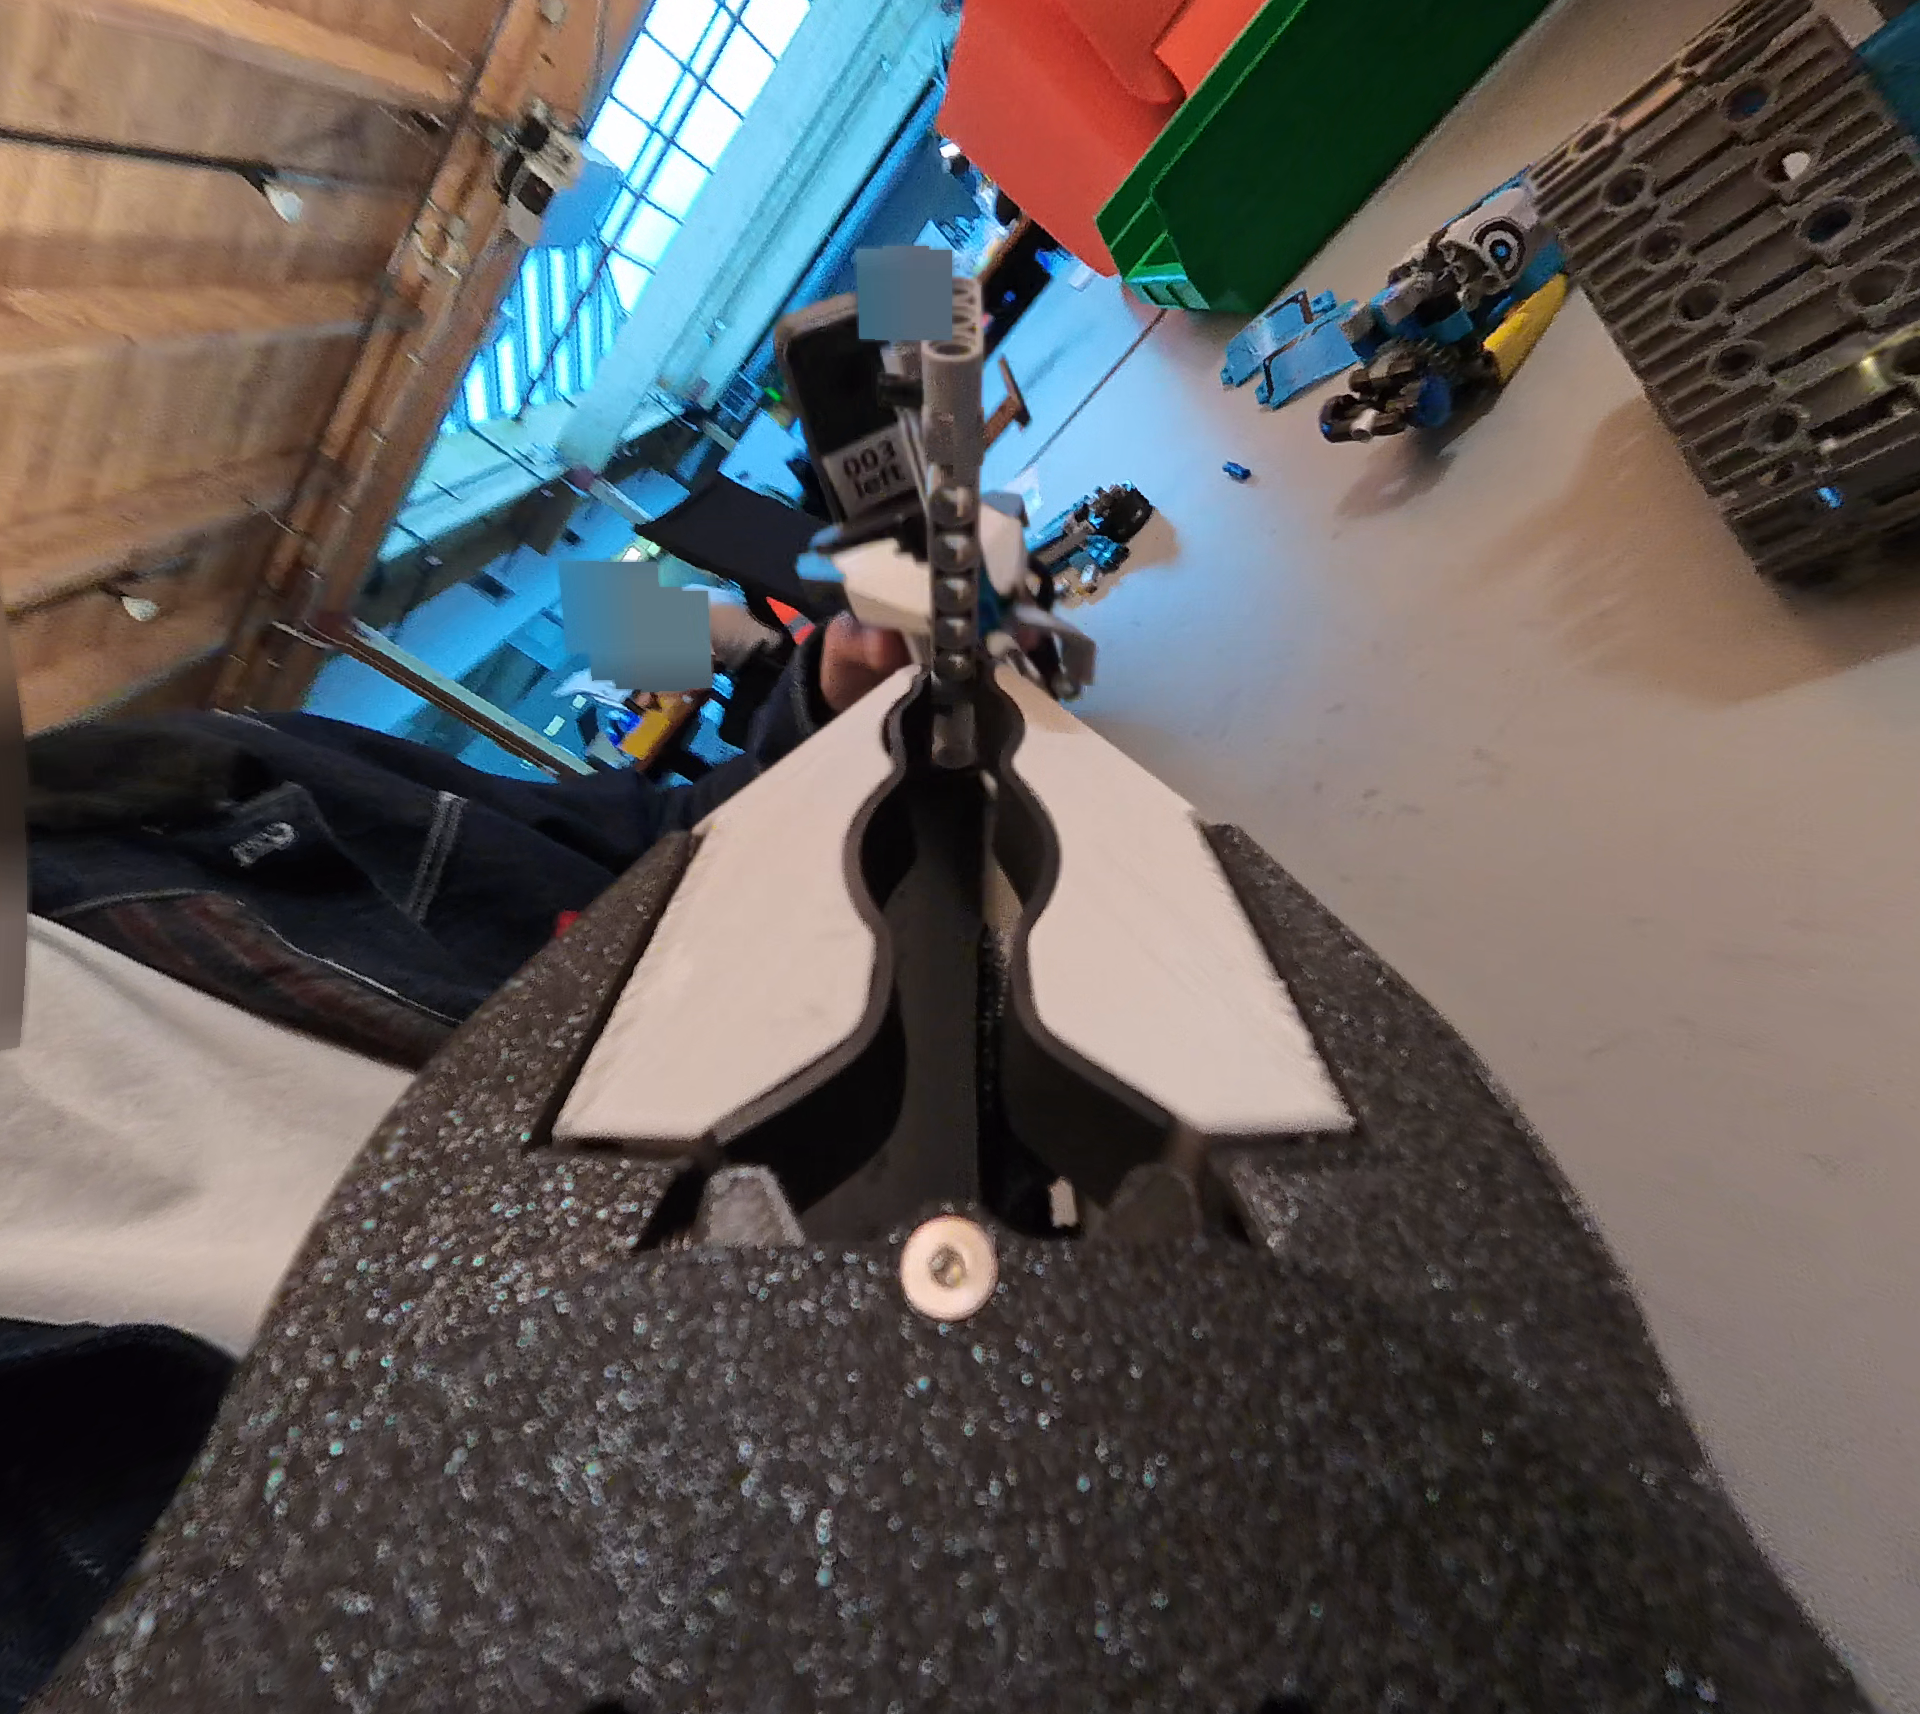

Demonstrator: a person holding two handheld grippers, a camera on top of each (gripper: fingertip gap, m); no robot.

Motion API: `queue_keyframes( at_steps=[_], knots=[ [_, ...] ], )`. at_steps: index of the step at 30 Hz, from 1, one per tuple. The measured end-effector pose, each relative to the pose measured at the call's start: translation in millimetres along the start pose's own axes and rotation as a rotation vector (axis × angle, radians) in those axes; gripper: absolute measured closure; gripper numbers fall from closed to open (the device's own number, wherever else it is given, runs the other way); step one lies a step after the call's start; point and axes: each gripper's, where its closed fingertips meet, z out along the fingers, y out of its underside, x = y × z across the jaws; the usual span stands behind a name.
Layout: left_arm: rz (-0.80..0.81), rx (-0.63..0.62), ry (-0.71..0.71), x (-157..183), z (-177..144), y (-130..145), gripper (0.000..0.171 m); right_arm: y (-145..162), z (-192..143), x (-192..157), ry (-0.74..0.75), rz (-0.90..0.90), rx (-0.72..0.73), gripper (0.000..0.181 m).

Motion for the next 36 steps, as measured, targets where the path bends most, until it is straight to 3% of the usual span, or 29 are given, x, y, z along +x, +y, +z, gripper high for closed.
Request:
queue_keyframes(
  at_steps=[3,7,14,17,20,22,25,29,33,36],
  knots=[
    [0.201,-0.143,-0.142,-7.3,11.8,21.8,0.166,-4.2,-1.6,-3.5,-0.042,0.033,0.033,0.176],
    [0.578,-0.298,-0.436,-32.9,13.3,35.1,0.165,-7.0,-0.8,3.3,-0.002,0.033,0.074,0.176],
    [1.083,-0.426,-0.533,-23.2,24.6,48.1,0.165,-17.2,-6.4,16.5,0.330,-0.374,0.060,0.176],
    [1.405,-0.542,-0.601,-25.3,30.5,59.8,0.165,-14.9,-1.9,11.5,0.337,-0.447,0.036,0.176],
    [1.561,-0.682,-0.665,-36.6,33.5,73.1,0.162,-6.7,7.3,6.7,0.301,-0.451,-0.001,0.175],
    [1.514,-0.651,-0.641,-30.5,37.8,74.2,0.161,0.0,14.0,-1.9,0.214,-0.397,-0.022,0.175],
    [1.332,-0.580,-0.587,-24.4,39.7,71.8,0.145,6.0,17.7,-1.7,0.178,-0.329,-0.040,0.175],
    [1.019,-0.417,-0.395,0.1,42.5,63.3,0.130,9.1,19.3,-4.7,0.154,-0.313,-0.049,0.176],
    [0.672,-0.197,-0.255,16.2,32.6,29.8,0.128,1.7,15.1,0.3,0.301,-0.502,-0.036,0.176],
    [0.603,-0.020,-0.356,9.3,17.6,-7.5,0.130,-3.4,12.4,8.1,0.493,-0.693,-0.056,0.175]
  ],
)
